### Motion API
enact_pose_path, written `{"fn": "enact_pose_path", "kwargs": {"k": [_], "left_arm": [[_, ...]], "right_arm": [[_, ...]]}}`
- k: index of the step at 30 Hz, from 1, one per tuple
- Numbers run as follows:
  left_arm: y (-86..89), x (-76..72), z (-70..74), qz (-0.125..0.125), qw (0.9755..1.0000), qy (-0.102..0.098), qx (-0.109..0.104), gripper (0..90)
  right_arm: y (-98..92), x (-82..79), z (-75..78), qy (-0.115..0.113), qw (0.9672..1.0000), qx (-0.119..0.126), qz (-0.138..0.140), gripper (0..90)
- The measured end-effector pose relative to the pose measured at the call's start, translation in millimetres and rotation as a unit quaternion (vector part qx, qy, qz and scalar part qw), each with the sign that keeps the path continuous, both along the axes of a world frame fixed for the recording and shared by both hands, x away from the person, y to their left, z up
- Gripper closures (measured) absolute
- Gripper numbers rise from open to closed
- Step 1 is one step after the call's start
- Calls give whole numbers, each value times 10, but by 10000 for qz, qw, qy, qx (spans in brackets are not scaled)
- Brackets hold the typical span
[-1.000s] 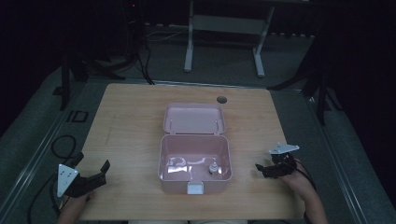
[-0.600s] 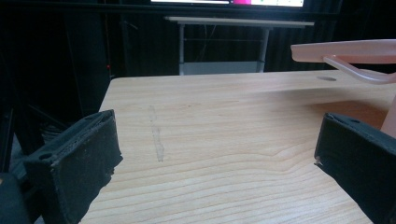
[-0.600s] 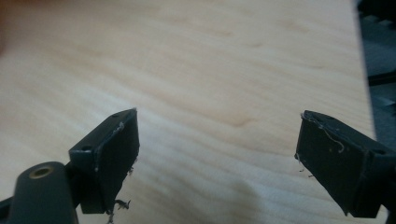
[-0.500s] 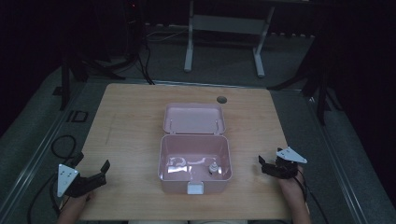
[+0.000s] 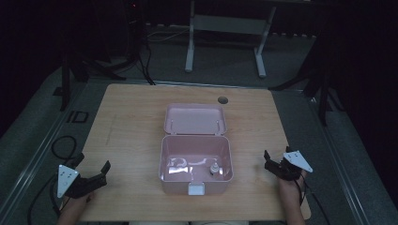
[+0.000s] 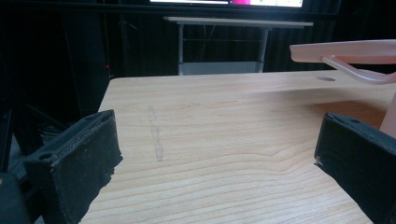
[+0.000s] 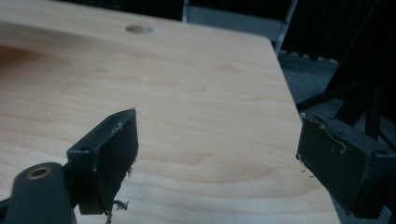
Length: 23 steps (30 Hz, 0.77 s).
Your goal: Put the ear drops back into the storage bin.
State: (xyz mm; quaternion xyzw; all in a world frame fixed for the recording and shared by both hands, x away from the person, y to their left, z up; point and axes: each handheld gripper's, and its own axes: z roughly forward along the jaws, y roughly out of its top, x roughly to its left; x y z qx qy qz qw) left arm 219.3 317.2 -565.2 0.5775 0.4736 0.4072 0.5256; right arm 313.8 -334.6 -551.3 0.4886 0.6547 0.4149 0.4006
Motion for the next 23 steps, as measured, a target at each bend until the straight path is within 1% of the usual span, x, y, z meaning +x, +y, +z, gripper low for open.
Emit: {"fn": "enact_pose_path", "kwargs": {"k": [2,3,6,7,9,12,14,17,19,21,23], "left_arm": [[0,0,0,-4,10000,-1,-3,4],[1,-1,0,-4,10000,-1,-1,4],[2,-1,0,-10,10000,-2,-3,4],[2,-1,0,-11,10000,-2,-5,4],[0,-1,-1,-12,10000,-7,-2,4],[0,-1,-1,-11,10000,-6,-3,4],[2,-1,0,-14,10000,-3,-3,4],[0,-1,-1,-15,10000,-9,-1,4],[1,-1,-1,-12,10000,-5,-2,4],[1,-1,0,-14,10000,-5,-1,4],[2,-1,0,-16,10000,-5,-1,4]], "right_arm": [[-3,-16,8,-108,9999,8,-3,123],[-4,-24,17,-170,9998,47,92,122],[2,-40,26,-271,9995,48,149,123],[0,-51,32,-350,9992,85,172,122],[-16,-65,43,-500,9985,158,177,122],[-28,-84,55,-659,9975,233,107,122],[-29,-81,53,-631,9977,218,109,122],[-6,-80,50,-623,9979,124,135,122],[8,-81,50,-653,9978,49,142,122],[14,-79,51,-647,9978,32,172,122],[16,-83,57,-695,9974,3,187,122]]}}
